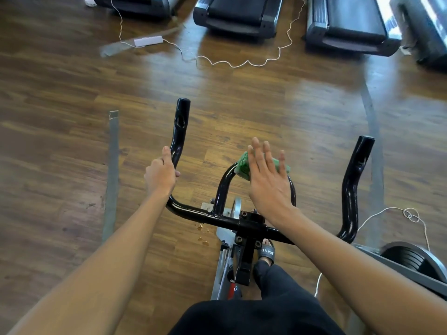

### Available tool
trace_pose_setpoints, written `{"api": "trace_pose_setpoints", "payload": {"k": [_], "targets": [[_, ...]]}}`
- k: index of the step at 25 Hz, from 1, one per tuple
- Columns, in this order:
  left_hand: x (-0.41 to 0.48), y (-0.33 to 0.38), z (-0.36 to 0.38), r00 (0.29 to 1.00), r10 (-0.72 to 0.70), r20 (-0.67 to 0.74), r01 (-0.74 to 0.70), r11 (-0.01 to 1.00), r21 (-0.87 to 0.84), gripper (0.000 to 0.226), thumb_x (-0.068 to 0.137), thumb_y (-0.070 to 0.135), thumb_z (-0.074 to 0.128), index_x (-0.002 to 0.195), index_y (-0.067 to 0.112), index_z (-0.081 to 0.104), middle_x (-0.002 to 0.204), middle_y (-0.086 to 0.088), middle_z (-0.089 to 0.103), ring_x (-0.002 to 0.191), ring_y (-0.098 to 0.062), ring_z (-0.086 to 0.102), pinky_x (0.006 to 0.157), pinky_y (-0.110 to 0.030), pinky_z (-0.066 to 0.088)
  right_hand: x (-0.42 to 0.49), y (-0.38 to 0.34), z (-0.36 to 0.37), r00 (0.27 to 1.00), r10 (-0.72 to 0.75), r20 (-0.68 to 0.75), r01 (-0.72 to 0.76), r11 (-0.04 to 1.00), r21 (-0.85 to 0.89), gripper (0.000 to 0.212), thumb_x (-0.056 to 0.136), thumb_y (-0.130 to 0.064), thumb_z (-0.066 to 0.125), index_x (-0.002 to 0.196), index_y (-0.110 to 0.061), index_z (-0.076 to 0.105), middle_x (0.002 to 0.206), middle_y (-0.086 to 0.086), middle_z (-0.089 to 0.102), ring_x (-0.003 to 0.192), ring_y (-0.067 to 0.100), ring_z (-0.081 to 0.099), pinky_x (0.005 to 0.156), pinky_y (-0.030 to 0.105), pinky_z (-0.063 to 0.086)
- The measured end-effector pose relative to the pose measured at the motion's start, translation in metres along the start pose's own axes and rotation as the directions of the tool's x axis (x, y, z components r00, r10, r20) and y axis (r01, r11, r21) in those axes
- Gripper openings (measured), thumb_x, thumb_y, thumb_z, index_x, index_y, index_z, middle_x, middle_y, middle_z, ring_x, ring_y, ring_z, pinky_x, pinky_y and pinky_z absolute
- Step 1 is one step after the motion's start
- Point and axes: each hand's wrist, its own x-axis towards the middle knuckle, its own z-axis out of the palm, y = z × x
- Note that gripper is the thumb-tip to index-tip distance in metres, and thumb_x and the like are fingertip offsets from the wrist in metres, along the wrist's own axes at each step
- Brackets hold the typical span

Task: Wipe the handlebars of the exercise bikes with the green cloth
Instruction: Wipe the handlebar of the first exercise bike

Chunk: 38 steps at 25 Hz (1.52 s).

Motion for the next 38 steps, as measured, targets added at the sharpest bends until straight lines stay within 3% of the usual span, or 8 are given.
{"api": "trace_pose_setpoints", "payload": {"k": [6, 9, 17, 21, 26, 31, 35, 38], "targets": [[0.0, -0.001, 0.002, 1.0, 0.006, -0.018, -0.006, 1.0, 0.0, 0.069, 0.104, 0.055, 0.02, 0.105, 0.006, 0.069, 0.07, -0.009, 0.072, 0.07, -0.023, 0.07, 0.064, -0.023, 0.039, 0.006, 0.031, -0.005, 0.99, -0.133, 0.054, 0.128, 0.987, 0.096, 0.056, 0.106, -0.044, 0.032, 0.158, -0.027, 0.02, 0.164, -0.001, 0.022, 0.151, 0.021, 0.023, 0.121, 0.04, 0.021], [0.002, -0.003, 0.002, 1.0, 0.012, -0.025, -0.013, 1.0, -0.016, 0.071, 0.104, 0.055, 0.021, 0.103, 0.004, 0.07, 0.068, -0.008, 0.071, 0.068, -0.025, 0.07, 0.074, -0.032, 0.051, -0.01, 0.046, -0.01, 0.998, -0.037, 0.059, 0.028, 0.989, 0.144, 0.056, 0.107, -0.044, 0.033, 0.158, -0.026, 0.02, 0.164, 0.0, 0.021, 0.149, 0.024, 0.026, 0.116, 0.042, 0.032], [0.007, -0.008, 0.002, 1.0, 0.003, -0.01, -0.004, 0.999, -0.044, 0.075, 0.101, 0.061, 0.021, 0.1, 0.003, 0.069, 0.065, -0.008, 0.071, 0.059, -0.024, 0.068, 0.088, -0.046, 0.055, -0.099, 0.039, -0.004, 0.998, 0.053, 0.021, -0.057, 0.966, 0.25, 0.052, 0.109, -0.034, 0.022, 0.157, -0.015, 0.019, 0.166, 0.002, -0.016, 0.152, 0.02, -0.013, 0.115, 0.049, 0.036], [0.006, -0.007, 0.002, 1.0, -0.018, 0.008, 0.019, 0.998, -0.061, 0.076, 0.101, 0.061, 0.021, 0.105, 0.003, 0.068, 0.067, -0.008, 0.071, 0.056, -0.021, 0.066, 0.085, -0.043, 0.056, -0.1, 0.032, -0.017, 0.961, 0.225, 0.16, -0.273, 0.858, 0.435, 0.056, 0.107, -0.043, 0.024, 0.159, -0.031, 0.005, 0.165, -0.005, -0.02, 0.153, 0.023, 0.006, 0.103, 0.044, 0.049], [0.008, -0.009, 0.005, 1.0, -0.016, -0.011, 0.016, 0.998, -0.053, 0.075, 0.101, 0.06, 0.02, 0.105, 0.003, 0.068, 0.068, -0.01, 0.071, 0.056, -0.021, 0.065, 0.072, -0.036, 0.056, -0.125, 0.026, -0.014, 0.978, 0.167, 0.124, -0.196, 0.939, 0.283, 0.055, 0.106, -0.042, 0.023, 0.157, -0.02, 0.025, 0.166, 0.008, 0.001, 0.15, 0.029, 0.02, 0.115, 0.042, 0.037], [0.007, -0.007, 0.004, 0.996, 0.037, -0.078, -0.03, 0.995, 0.091, 0.063, 0.103, 0.054, 0.021, 0.12, 0.009, 0.061, 0.101, -0.014, 0.07, 0.097, -0.033, 0.066, 0.088, -0.042, 0.049, -0.119, 0.035, -0.026, 0.952, 0.117, 0.281, -0.237, 0.864, 0.444, 0.068, 0.101, -0.056, 0.035, 0.158, -0.035, 0.005, 0.161, -0.014, -0.028, 0.153, 0.017, 0.005, 0.115, 0.039, 0.033], [-0.017, 0.008, 0.004, 0.921, 0.239, -0.306, -0.194, 0.966, 0.171, 0.036, 0.102, 0.036, 0.042, 0.122, 0.012, 0.06, 0.129, -0.014, 0.056, 0.123, -0.034, 0.045, 0.102, -0.042, 0.035, -0.11, 0.052, -0.038, 0.928, 0.201, 0.312, -0.369, 0.591, 0.717, 0.071, 0.095, -0.028, 0.064, 0.155, -0.036, 0.026, 0.164, -0.008, 0.016, 0.135, 0.015, 0.042, 0.107, 0.03, 0.043], [-0.072, 0.037, 0.022, 0.859, 0.383, -0.339, -0.39, 0.919, 0.051, 0.023, 0.096, 0.027, 0.052, 0.112, 0.015, 0.064, 0.12, -0.004, 0.057, 0.115, -0.019, 0.045, 0.097, -0.03, 0.031, -0.097, 0.069, -0.056, 0.823, 0.343, 0.452, -0.506, 0.081, 0.859, 0.064, 0.092, -0.01, 0.063, 0.148, -0.029, 0.041, 0.137, 0.001, 0.055, 0.102, 0.013, 0.063, 0.08, 0.021, 0.053]]}}
